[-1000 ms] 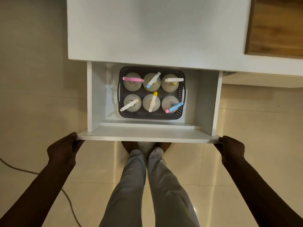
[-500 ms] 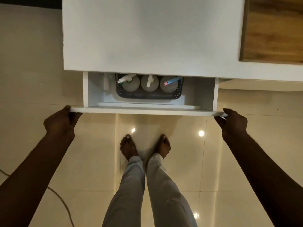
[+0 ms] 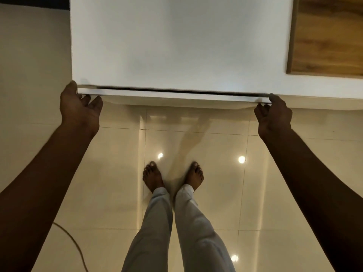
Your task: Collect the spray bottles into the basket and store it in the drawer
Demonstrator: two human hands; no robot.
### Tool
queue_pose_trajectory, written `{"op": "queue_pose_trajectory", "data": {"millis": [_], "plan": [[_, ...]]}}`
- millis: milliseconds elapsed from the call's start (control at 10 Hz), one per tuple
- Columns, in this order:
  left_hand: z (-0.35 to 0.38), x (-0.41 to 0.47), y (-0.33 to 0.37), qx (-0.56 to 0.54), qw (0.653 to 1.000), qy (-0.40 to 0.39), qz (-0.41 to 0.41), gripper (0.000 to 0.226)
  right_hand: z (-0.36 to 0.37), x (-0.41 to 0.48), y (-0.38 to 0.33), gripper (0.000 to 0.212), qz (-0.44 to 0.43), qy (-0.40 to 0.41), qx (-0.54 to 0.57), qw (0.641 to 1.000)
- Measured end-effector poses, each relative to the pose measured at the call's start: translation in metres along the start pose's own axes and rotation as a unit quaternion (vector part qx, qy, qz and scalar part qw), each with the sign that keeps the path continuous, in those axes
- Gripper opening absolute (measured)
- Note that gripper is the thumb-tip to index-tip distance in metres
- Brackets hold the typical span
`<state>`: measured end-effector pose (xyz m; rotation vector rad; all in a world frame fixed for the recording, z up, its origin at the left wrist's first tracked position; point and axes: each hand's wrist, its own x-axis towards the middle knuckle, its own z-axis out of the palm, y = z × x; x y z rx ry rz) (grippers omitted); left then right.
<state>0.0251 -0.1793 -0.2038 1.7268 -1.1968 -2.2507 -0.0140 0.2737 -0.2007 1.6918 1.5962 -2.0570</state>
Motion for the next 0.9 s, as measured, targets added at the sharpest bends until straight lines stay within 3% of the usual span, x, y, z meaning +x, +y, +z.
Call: {"op": "queue_pose_trajectory", "data": {"millis": [200,400,600,700,900], "plan": [[0.021,-0.002,-0.002,0.004,0.999,-0.041,-0.001,0.048,0.013,0.005,-0.008,0.02,0.016,-0.045,0.018,0.999],[0.027,-0.007,-0.01,0.003,0.999,-0.045,-0.009,0.054,0.011,-0.002,-0.004,0.014,0.023,-0.062,0.022,0.998],[0.029,-0.04,-0.026,0.07,0.993,-0.087,-0.023,0.059,0.007,-0.041,0.003,0.01,0.005,-0.098,-0.035,0.995],[0.034,-0.077,-0.033,0.131,0.985,-0.115,-0.013,0.05,0.002,-0.078,0.002,0.032,-0.018,-0.141,-0.082,0.986],[0.05,-0.165,-0.009,0.162,0.972,-0.167,0.021,0.03,0.007,-0.166,-0.019,0.044,-0.099,-0.222,-0.21,0.947]]}}
